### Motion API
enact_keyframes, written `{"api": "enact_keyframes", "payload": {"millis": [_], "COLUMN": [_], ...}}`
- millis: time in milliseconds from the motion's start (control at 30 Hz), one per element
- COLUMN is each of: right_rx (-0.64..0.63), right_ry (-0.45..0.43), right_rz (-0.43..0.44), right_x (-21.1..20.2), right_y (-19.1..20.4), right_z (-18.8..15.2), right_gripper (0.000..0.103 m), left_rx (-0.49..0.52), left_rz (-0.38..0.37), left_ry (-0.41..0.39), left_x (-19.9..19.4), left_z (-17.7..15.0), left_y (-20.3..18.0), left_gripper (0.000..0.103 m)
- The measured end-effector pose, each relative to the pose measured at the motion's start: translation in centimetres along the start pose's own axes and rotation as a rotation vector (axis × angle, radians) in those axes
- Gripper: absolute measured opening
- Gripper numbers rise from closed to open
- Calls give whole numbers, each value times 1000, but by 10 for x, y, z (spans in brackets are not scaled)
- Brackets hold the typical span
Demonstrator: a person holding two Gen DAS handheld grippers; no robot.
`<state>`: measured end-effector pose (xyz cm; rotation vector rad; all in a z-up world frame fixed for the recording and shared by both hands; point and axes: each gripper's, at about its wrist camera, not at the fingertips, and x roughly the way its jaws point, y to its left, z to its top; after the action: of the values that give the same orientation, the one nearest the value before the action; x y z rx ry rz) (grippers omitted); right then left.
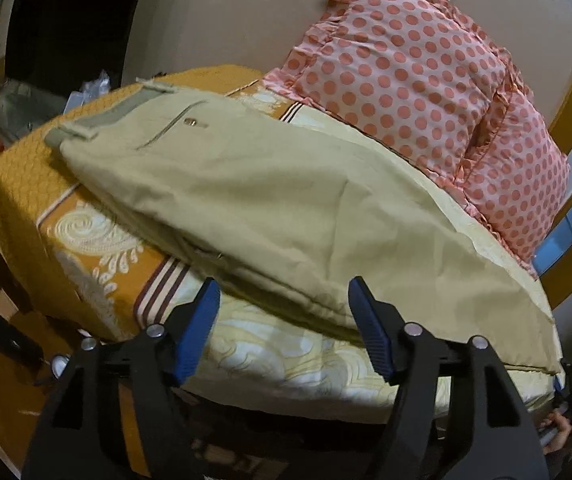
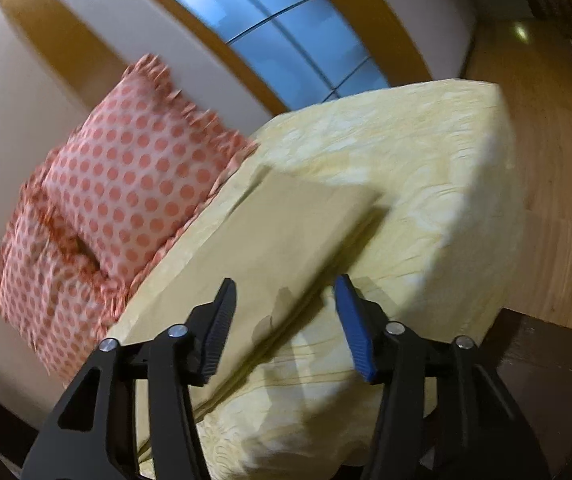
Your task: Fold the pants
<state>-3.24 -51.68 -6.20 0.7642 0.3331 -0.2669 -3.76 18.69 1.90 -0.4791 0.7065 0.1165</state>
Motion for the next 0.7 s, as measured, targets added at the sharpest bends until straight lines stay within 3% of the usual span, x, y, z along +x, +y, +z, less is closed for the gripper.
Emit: {"api": "enact_keyframes", "payload": {"millis": [33,67,100,133,167,200,267,367,500,600,633,700], "right_rx": [-24,-31,-41,-61,-88,-82,-89,-202,-427,-648,-760,-1006], "right_ry": [1,14,-7,-23,-33,-31,-55,-106,-89,15,89,272], "right_rz": [-2,6,-5,-28,-30,7,28,100,344,555,623,671], "right_x": [5,11,12,13,13,14,11,4,-13,-31,-36,-38], "right_y": [5,7,8,10,11,10,19,64,169,250,278,317], "right_z": [-2,-4,-7,-8,-7,-5,1,10,-8,-60,-92,-164], "right_gripper": [48,32,22,19,8,4,4,4,4,4,4,5], "left_rx": [-17,-23,-27,-34,-42,-51,-78,-124,-157,-175,-185,-201], "left_rz": [-11,-21,-19,-17,-18,-22,-29,-34,-31,-31,-35,-42], "left_ry": [4,-4,-8,-12,-18,-26,-45,-82,-117,-125,-124,-115], "left_x": [0,-2,-3,-4,-6,-7,-11,-17,-21,-20,-19,-17], "left_z": [-1,-1,-2,-2,-1,-1,1,4,7,10,11,13], "left_y": [4,6,8,10,12,15,22,32,41,45,46,50], "left_gripper": [67,68,69,71,72,73,75,80,87,93,94,96]}}
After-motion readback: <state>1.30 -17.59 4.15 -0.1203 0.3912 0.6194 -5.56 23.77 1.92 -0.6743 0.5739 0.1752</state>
